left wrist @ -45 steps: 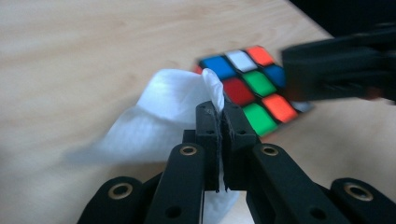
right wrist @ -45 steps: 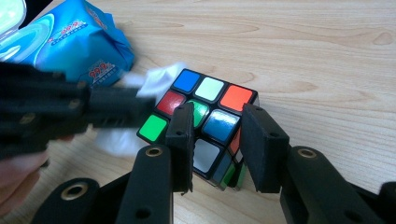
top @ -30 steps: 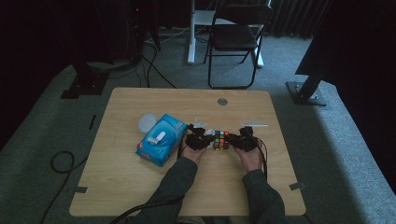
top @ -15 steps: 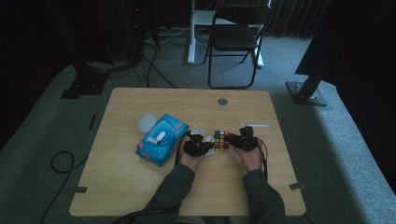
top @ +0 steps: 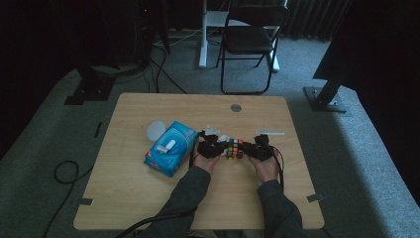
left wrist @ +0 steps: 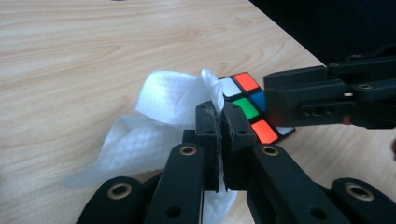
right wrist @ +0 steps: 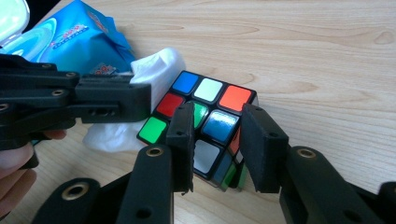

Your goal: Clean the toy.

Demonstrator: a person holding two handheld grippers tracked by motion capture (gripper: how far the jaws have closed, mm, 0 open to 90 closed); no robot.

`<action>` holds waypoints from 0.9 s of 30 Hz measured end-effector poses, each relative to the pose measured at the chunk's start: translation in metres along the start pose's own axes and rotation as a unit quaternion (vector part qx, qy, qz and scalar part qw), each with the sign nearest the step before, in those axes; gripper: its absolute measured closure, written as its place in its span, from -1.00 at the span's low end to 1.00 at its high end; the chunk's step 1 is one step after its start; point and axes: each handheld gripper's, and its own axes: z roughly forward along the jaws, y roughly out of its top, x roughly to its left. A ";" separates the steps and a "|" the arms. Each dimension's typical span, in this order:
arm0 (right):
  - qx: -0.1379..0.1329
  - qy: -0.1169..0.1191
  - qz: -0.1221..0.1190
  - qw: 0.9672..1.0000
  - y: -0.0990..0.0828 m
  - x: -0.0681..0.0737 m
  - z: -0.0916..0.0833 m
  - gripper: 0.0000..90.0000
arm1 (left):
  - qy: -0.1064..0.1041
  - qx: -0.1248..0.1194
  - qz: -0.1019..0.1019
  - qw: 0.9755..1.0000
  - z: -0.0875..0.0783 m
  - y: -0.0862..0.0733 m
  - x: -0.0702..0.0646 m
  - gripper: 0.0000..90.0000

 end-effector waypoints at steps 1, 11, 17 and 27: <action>0.000 0.000 0.000 1.000 0.000 0.000 0.000 0.45 | 0.001 0.002 -0.004 1.000 0.002 -0.001 0.001 0.93; -0.001 0.001 0.003 1.000 0.000 -0.001 0.000 0.45 | -0.005 0.030 -0.006 1.000 0.000 -0.024 0.000 0.93; -0.002 0.001 0.006 1.000 0.000 -0.001 0.000 0.45 | -0.019 0.031 -0.004 0.999 -0.006 -0.034 -0.007 0.93; -0.003 0.002 0.007 1.000 -0.001 -0.002 0.000 0.45 | -0.015 -0.004 -0.025 1.000 -0.001 -0.011 0.004 0.93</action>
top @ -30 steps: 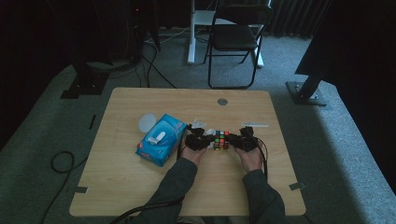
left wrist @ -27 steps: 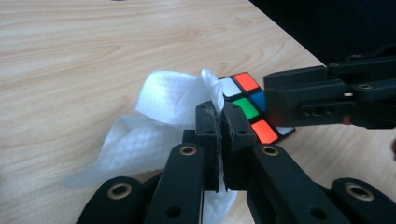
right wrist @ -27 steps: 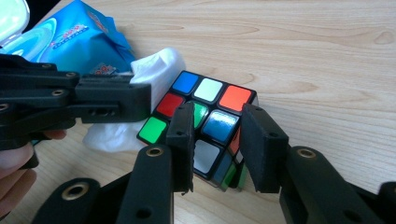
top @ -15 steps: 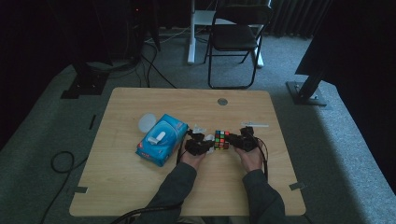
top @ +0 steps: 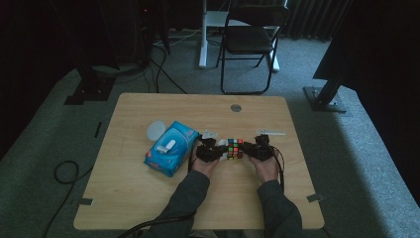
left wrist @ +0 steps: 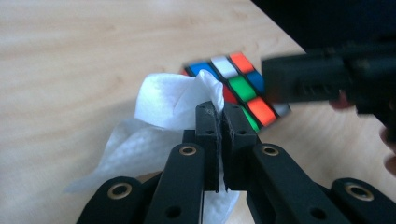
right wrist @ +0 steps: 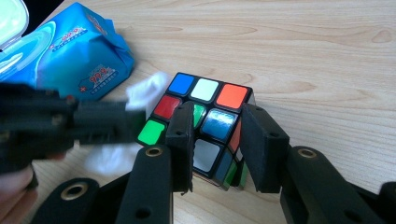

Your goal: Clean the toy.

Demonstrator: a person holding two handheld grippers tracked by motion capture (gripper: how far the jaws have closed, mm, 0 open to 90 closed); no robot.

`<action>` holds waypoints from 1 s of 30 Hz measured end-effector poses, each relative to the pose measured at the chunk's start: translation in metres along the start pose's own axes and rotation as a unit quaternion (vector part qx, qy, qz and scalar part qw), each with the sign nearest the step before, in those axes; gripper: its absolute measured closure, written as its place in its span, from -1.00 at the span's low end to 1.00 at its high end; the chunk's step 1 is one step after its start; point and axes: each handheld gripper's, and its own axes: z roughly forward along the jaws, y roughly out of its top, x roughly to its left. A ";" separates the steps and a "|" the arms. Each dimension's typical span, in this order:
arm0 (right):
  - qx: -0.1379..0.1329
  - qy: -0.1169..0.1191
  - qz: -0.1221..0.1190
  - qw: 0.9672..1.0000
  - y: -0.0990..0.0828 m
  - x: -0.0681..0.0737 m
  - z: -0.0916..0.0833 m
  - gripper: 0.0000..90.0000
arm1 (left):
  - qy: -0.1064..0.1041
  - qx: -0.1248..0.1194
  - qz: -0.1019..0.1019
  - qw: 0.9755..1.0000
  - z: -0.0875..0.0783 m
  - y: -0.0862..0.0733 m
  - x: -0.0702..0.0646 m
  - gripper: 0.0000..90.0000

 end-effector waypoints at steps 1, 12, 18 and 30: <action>0.000 0.000 0.000 1.000 0.000 0.000 0.000 0.45 | 0.002 0.000 -0.004 1.000 0.002 0.002 0.002 0.93; -0.001 0.003 0.001 1.000 0.000 -0.001 0.000 0.44 | -0.012 0.024 0.000 1.000 -0.002 -0.017 -0.002 0.92; 0.000 -0.001 0.002 1.000 -0.001 0.000 0.000 0.41 | -0.019 0.019 0.015 1.000 -0.018 -0.023 -0.005 0.92; 0.006 -0.009 -0.003 1.000 0.001 0.001 0.000 0.32 | -0.006 -0.013 0.046 0.999 -0.063 -0.008 -0.003 0.92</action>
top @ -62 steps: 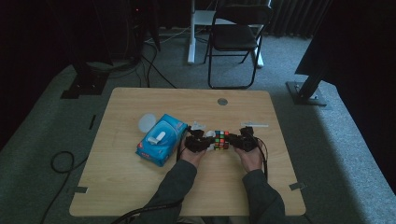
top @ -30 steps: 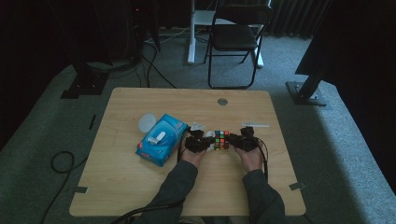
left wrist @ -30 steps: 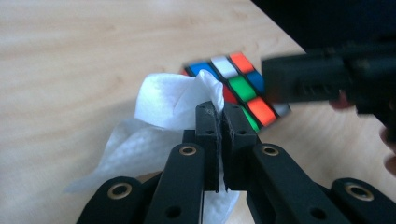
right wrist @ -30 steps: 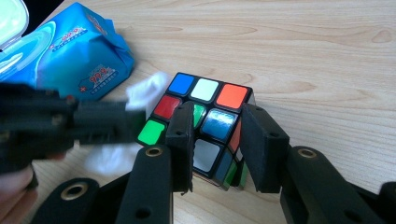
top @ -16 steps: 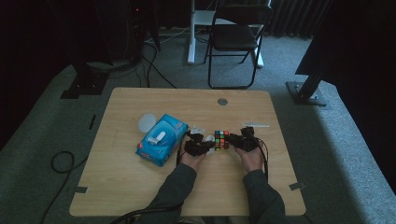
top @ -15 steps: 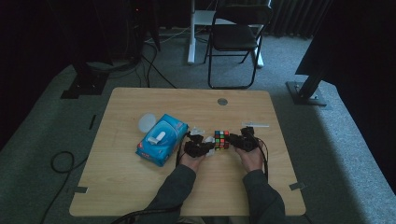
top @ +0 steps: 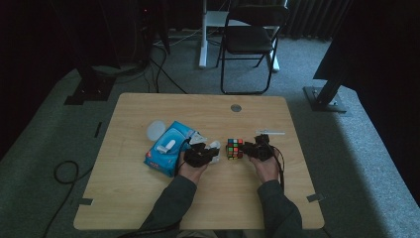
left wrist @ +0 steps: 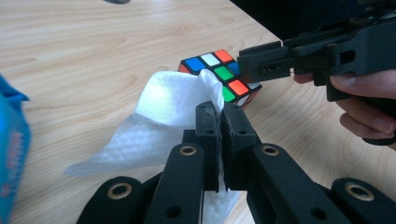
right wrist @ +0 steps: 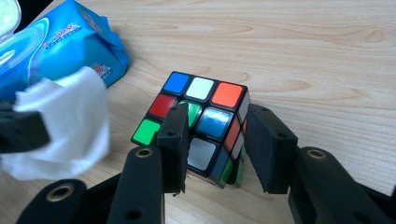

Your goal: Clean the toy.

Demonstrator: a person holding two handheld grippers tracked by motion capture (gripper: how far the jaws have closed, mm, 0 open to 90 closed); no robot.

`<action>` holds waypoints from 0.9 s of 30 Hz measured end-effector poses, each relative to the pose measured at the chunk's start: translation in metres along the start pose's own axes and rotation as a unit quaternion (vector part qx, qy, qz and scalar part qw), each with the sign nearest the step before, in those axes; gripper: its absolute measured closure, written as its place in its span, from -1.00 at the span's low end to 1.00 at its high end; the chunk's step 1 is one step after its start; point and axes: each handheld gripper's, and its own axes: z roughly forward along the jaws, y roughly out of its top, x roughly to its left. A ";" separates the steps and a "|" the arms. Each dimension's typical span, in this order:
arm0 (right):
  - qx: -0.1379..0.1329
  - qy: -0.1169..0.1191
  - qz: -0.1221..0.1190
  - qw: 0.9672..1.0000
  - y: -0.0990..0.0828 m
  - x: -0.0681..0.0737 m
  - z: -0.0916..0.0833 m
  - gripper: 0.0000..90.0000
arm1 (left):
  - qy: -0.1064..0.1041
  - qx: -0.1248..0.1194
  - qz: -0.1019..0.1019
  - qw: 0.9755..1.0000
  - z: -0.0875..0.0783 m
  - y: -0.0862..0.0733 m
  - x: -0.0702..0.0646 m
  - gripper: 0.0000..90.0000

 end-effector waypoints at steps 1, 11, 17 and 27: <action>0.000 0.000 -0.001 1.000 0.000 0.001 0.000 0.32 | 0.000 0.000 0.002 1.000 -0.002 0.000 0.000 0.92; -0.008 -0.003 -0.008 1.000 -0.002 0.003 -0.004 0.31 | 0.009 -0.004 0.010 1.000 -0.023 -0.005 0.006 0.92; -0.020 -0.010 -0.003 1.000 -0.003 -0.001 -0.012 0.30 | 0.012 -0.008 0.009 1.000 -0.033 -0.007 0.010 0.92; -0.037 -0.016 0.001 0.999 -0.003 -0.008 -0.024 0.29 | 0.018 -0.010 0.008 1.000 -0.042 -0.011 0.015 0.92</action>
